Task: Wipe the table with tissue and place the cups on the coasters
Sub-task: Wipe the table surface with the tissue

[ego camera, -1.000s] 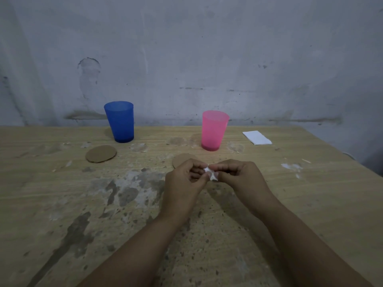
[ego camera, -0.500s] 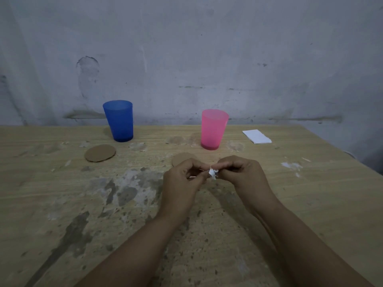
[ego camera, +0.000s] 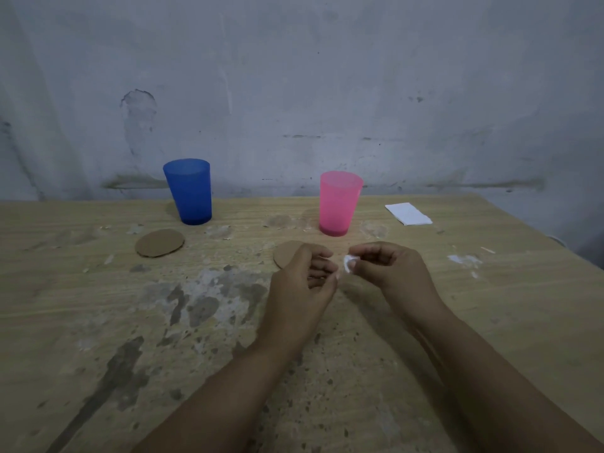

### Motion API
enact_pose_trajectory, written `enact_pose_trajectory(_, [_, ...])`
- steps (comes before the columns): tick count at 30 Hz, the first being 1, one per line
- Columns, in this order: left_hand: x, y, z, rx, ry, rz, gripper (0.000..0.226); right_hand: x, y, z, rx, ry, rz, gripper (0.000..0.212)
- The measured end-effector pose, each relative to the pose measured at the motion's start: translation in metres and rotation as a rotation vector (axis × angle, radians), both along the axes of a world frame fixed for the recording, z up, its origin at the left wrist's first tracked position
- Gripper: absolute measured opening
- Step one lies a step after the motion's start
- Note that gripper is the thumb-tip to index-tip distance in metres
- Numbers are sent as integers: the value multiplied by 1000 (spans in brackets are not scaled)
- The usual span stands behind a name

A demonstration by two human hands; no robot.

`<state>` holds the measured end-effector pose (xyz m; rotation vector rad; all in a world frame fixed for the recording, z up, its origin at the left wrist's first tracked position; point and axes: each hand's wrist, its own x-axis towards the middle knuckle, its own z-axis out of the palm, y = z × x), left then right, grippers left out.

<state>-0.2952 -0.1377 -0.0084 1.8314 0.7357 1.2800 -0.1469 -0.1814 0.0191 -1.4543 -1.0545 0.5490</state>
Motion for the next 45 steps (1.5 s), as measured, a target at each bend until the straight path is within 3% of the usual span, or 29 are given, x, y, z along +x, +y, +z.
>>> enact_pose_trajectory(3, [0,0,-5,159,392,1,31,27,13,0,-123,-462,-229,15])
enact_pose_trajectory(5, [1,1,-6,254,633,-19,40,38,26,-5,-235,-693,-251,20])
enact_pose_trajectory(9, [4,2,-6,307,841,-31,52,34,53,-7,-323,-885,-167,25])
enact_pose_trajectory(16, [3,1,-13,332,976,-67,64,30,39,-4,-236,-927,39,23])
enact_pose_trajectory(22, [3,1,-12,317,984,-77,64,40,46,1,-265,-935,-67,23])
enact_pose_trajectory(27, [4,1,-13,310,979,-62,66,30,33,-6,-223,-913,46,25])
enact_pose_trajectory(35, [5,2,-14,293,1005,-61,69,37,69,-4,-298,-840,-172,21])
enact_pose_trajectory(41, [6,4,-17,282,976,-57,71,9,55,-7,-193,-861,-4,24])
enact_pose_trajectory(45, [4,6,-15,272,983,-66,71,19,18,3,-256,-855,77,25])
